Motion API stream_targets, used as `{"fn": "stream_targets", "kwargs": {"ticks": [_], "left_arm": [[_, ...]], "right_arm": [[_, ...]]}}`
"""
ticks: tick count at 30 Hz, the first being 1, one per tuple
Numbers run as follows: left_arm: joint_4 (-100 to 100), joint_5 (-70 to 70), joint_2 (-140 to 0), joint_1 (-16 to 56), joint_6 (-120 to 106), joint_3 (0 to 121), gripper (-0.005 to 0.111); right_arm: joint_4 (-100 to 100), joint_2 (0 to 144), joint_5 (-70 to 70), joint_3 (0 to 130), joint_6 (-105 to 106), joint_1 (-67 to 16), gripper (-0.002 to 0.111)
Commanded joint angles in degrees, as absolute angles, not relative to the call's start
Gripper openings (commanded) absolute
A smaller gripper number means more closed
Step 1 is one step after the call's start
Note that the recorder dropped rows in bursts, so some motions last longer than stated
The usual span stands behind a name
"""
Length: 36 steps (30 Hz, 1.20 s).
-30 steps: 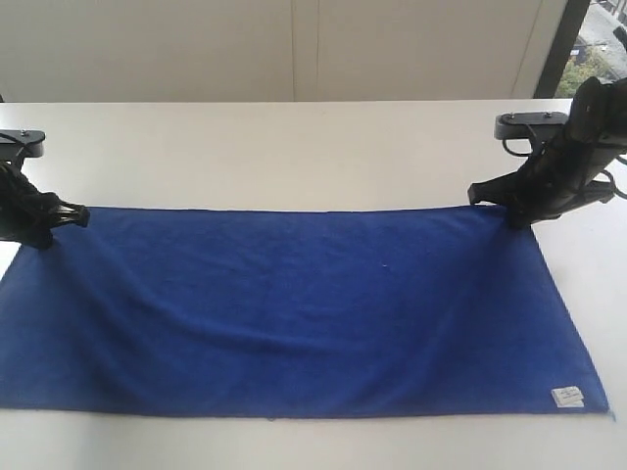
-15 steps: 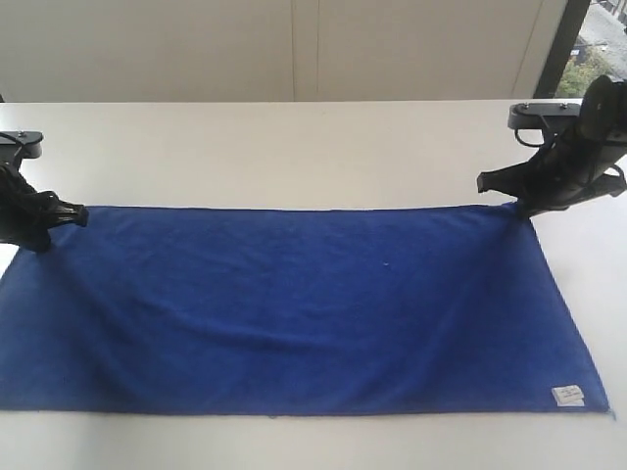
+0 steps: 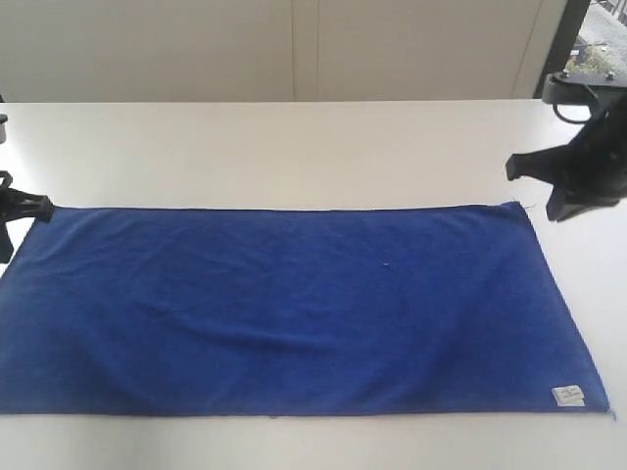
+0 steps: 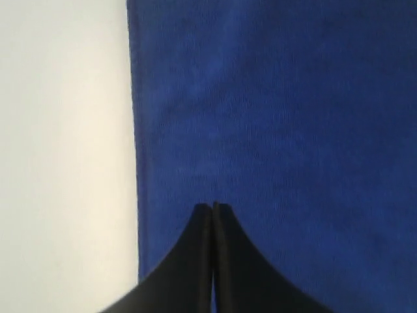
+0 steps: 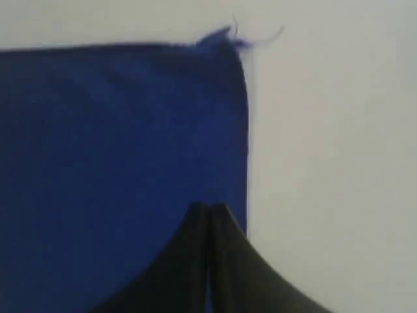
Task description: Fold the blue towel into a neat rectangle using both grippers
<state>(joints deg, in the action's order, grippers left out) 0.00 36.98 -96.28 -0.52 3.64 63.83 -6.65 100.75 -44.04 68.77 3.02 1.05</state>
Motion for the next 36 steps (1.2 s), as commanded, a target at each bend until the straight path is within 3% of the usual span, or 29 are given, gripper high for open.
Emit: {"fn": "stream_targets", "kwargs": {"ticks": [1, 11, 36], "left_arm": [[-3.74, 37.89, -91.02, -0.55, 2.53, 55.50, 0.000], [-18.17, 25.16, -93.31, -0.40, -7.93, 42.66, 0.000], [-18.01, 24.61, -96.04, -0.40, -7.66, 42.03, 0.000]], "right_arm": [[-10.09, 96.73, -44.34, 58.95, 3.82, 1.11, 0.000], [-12.37, 96.73, -36.07, 45.92, 4.74, -0.29, 0.000], [2.64, 100.65, -40.09, 44.49, -8.53, -0.29, 0.000]]}}
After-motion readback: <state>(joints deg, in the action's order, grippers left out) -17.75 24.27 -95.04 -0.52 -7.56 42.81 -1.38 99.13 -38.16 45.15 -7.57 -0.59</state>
